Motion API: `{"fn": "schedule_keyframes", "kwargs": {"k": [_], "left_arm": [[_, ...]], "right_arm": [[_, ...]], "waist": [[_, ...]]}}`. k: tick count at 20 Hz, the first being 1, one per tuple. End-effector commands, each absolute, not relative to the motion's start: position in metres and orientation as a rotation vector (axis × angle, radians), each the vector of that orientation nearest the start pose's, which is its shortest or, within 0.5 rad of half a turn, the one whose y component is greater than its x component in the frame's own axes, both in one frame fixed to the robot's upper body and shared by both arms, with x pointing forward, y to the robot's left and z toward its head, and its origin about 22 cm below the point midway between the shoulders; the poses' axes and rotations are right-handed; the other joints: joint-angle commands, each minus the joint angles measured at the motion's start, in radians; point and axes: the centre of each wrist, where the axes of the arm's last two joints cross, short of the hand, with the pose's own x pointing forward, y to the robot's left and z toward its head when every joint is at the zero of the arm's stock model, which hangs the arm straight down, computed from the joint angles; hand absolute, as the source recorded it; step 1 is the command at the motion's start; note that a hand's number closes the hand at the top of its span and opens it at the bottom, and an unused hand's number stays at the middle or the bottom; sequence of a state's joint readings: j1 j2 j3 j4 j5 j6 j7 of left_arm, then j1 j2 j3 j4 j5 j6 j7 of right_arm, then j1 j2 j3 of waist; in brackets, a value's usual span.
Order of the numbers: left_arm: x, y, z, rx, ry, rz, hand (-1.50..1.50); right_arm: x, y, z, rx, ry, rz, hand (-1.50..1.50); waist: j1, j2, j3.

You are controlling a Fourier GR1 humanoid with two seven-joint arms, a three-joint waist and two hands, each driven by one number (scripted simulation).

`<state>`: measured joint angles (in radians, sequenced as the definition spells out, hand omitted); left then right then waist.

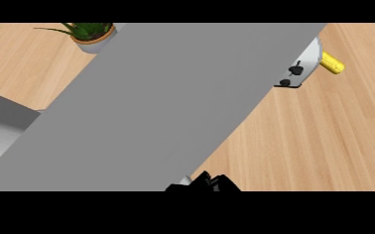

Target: Pick up the bottled water, place it into the cabinet and close the cabinet

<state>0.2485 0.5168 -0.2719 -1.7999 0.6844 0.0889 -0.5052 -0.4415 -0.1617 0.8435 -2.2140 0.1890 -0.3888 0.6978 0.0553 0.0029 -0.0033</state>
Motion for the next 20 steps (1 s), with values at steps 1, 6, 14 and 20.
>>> {"fn": "schedule_keyframes", "kwargs": {"k": [1, 6, 14, 20], "left_arm": [[0.175, 0.299, 0.024, -0.262, -1.871, 0.134, 1.50], [0.158, 0.319, 0.025, -0.270, -1.885, 0.155, 1.50], [0.159, 0.330, 0.036, -0.248, -1.894, 0.138, 1.50], [0.147, 0.338, 0.035, -0.263, -1.895, 0.107, 1.50]], "right_arm": [[0.194, -0.039, 0.202, 0.350, -1.806, 0.473, 1.50], [0.259, -0.035, 0.200, 0.390, -1.719, 0.450, 1.50], [0.350, -0.056, 0.183, 0.426, -1.631, 0.414, 1.50], [0.375, -0.083, 0.146, 0.362, -1.629, 0.432, 1.50]], "waist": [[-0.004, 0.007, 0.001], [-0.004, 0.008, 0.003], [-0.021, 0.007, 0.003], [-0.007, 0.010, 0.003]]}}
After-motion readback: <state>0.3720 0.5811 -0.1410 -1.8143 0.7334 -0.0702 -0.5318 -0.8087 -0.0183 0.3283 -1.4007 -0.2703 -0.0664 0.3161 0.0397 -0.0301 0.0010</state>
